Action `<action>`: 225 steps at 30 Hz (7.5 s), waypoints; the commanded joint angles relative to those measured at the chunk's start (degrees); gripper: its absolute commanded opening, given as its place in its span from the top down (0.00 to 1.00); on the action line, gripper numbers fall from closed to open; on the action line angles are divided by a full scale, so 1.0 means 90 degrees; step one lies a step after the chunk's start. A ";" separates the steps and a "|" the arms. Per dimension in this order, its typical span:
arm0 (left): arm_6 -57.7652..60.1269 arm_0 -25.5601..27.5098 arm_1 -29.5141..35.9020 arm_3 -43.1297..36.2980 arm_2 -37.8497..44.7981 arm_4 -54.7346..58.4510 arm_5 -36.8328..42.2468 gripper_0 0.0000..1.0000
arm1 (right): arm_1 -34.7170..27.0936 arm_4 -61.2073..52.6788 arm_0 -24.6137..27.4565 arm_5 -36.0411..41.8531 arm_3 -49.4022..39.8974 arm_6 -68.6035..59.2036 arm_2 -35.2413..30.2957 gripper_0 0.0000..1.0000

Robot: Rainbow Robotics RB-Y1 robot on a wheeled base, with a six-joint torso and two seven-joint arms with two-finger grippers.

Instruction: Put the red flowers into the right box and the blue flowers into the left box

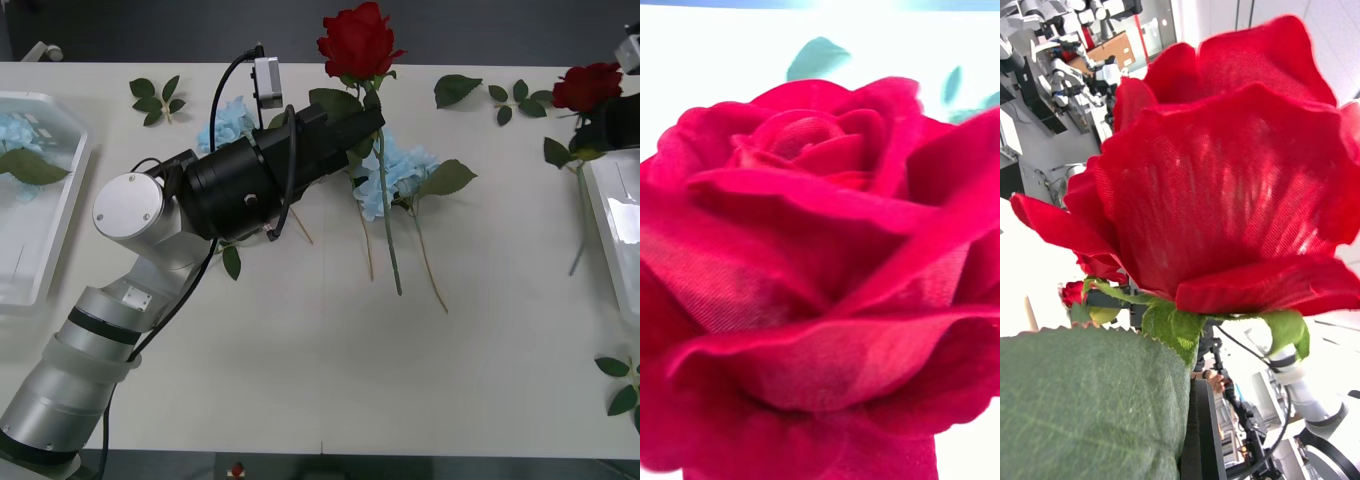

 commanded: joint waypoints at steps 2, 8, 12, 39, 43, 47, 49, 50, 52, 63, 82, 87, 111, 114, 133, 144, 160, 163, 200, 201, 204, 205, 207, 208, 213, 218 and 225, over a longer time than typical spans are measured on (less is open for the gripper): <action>-0.0286 0.0076 -0.0001 -0.0073 0.0035 0.0125 -0.0117 1.00 | -0.0239 0.0455 -0.0245 -0.0285 0.1081 0.0895 0.0212 1.00; -0.0286 0.0076 -0.0001 -0.0083 0.0035 0.0213 -0.0137 1.00 | -0.0248 0.1373 -0.0382 -0.0578 0.1842 0.1139 0.0212 1.00; -0.0286 0.0076 -0.0001 -0.0073 0.0035 0.0242 -0.0137 1.00 | -0.0229 0.2105 -0.0440 -0.0842 0.2184 0.1179 0.0222 1.00; -0.0286 0.0076 -0.0001 -0.0073 0.0035 0.0242 -0.0166 1.00 | 0.0201 0.2379 -0.0431 -0.1135 0.3082 0.2009 0.0232 0.06; -0.0286 0.0027 -0.0001 -0.0073 0.0035 0.0242 -0.0283 1.00 | -0.0199 0.1012 -0.0411 -0.0442 0.2536 0.2595 0.0232 0.04; -0.0267 -0.0051 -0.0001 -0.0034 0.0045 0.0233 -0.0400 1.00 | -0.0551 -0.1137 -0.0294 0.0154 0.2116 0.3141 0.0212 0.02; -0.0277 -0.0119 0.0009 0.0054 0.0045 0.0233 -0.0400 1.00 | -0.0658 -0.2172 -0.0167 0.0340 0.1959 0.3454 0.0212 0.01; -0.0286 -0.0168 0.0019 0.0113 0.0045 0.0233 -0.0400 1.00 | -0.0698 -0.2689 -0.0079 0.0437 0.1793 0.3649 0.0212 0.00; -0.0286 -0.0246 0.0048 0.0191 0.0045 0.0233 -0.0400 1.00 | -0.0785 -0.3324 0.0097 0.0525 0.1471 0.3942 0.0212 0.00; -0.0286 -0.0412 0.0068 0.0328 0.0045 0.0223 -0.0420 1.00 | -0.1147 -0.5824 0.1630 -0.0032 -0.1429 0.4304 0.0203 0.00; -0.0286 -0.0422 0.0107 0.0318 -0.0004 0.0223 -0.0420 1.00 | 0.0592 -0.5668 0.2938 -0.1848 -0.3851 0.4538 0.0056 0.00; -0.0286 -0.0422 0.0136 0.0318 -0.0014 0.0233 -0.0400 1.00 | 0.1236 -0.5209 0.2948 -0.2082 -0.3841 0.4538 0.0046 0.00; -0.0286 -0.0412 0.0165 0.0318 -0.0014 0.0262 -0.0400 1.00 | 0.2867 -0.3949 0.2929 -0.2287 -0.3607 0.4460 0.0046 1.00; -0.0277 -0.0422 0.0175 0.0318 -0.0014 0.0262 -0.0400 1.00 | 0.2935 -0.3949 0.2919 -0.2375 -0.3607 0.4460 0.0056 1.00; -0.0296 -0.0403 0.1015 0.0318 -0.0131 0.0584 0.0029 0.00 | 0.2799 -0.3949 0.2899 -0.2571 -0.3607 0.4460 0.0046 1.00; -0.0306 -0.0198 0.3212 0.0318 -0.0121 0.1219 0.1602 0.00 | 0.1578 -0.4008 0.2685 -0.2922 -0.3441 0.4274 0.0056 1.00; -0.0238 -0.0315 0.4413 0.0318 0.0006 -0.2160 0.2676 0.00 | -0.1410 -0.4096 0.2186 -0.2131 -0.0589 0.4157 0.0242 1.00; -0.0160 -0.0334 0.4257 0.0318 0.0006 -0.2961 0.2588 0.00 | -0.1596 -0.3949 0.2216 -0.2190 -0.0189 0.4167 0.0388 1.00; 0.6276 -0.1682 0.1337 0.2134 0.0016 -0.8029 0.0186 0.00 | -0.0961 -0.1850 0.1991 -0.2864 0.2428 0.4255 0.0408 0.05; 0.6403 -0.1711 0.1337 0.2222 0.0016 -0.8166 0.0127 0.00 | -0.1000 -0.1840 0.1942 -0.2717 0.2350 0.4235 0.0417 0.03; 0.6745 -0.1741 0.1337 0.2408 0.0045 -0.8420 -0.0020 0.00 | -0.1186 -0.2094 0.1815 -0.2190 0.2077 0.4167 0.0408 0.02; 0.6862 -0.1741 0.1347 0.2466 0.0084 -0.8527 -0.0020 0.00 | -0.1235 -0.2201 0.1776 -0.2014 0.1979 0.4157 0.0408 0.02; 0.7048 -0.1750 0.1337 0.2583 0.0113 -0.8762 -0.0020 0.00 | -0.1352 -0.2533 0.1679 -0.1604 0.1686 0.4118 0.0408 0.02; 0.7155 -0.1760 0.1337 0.2662 0.0123 -0.8908 -0.0020 0.00 | -0.1440 -0.2777 0.1649 -0.1379 0.1491 0.4040 0.0408 0.02; 0.7458 -0.1828 0.1279 0.2935 0.0113 -0.9299 -0.0137 0.00 | -0.1723 -0.3383 0.1649 -0.1076 0.0221 0.3024 0.0408 0.02; 0.7458 -0.2043 0.1054 0.3374 0.0113 -0.9445 -0.0283 0.00 | -0.1723 -0.2953 0.1601 -0.1448 -0.0853 0.1735 0.0408 0.02; 0.7536 -0.2248 0.0527 0.3648 0.0113 -0.9533 -0.0303 0.00 | -0.1264 -0.1029 0.1171 -0.1125 -0.2152 -0.1282 0.0417 0.02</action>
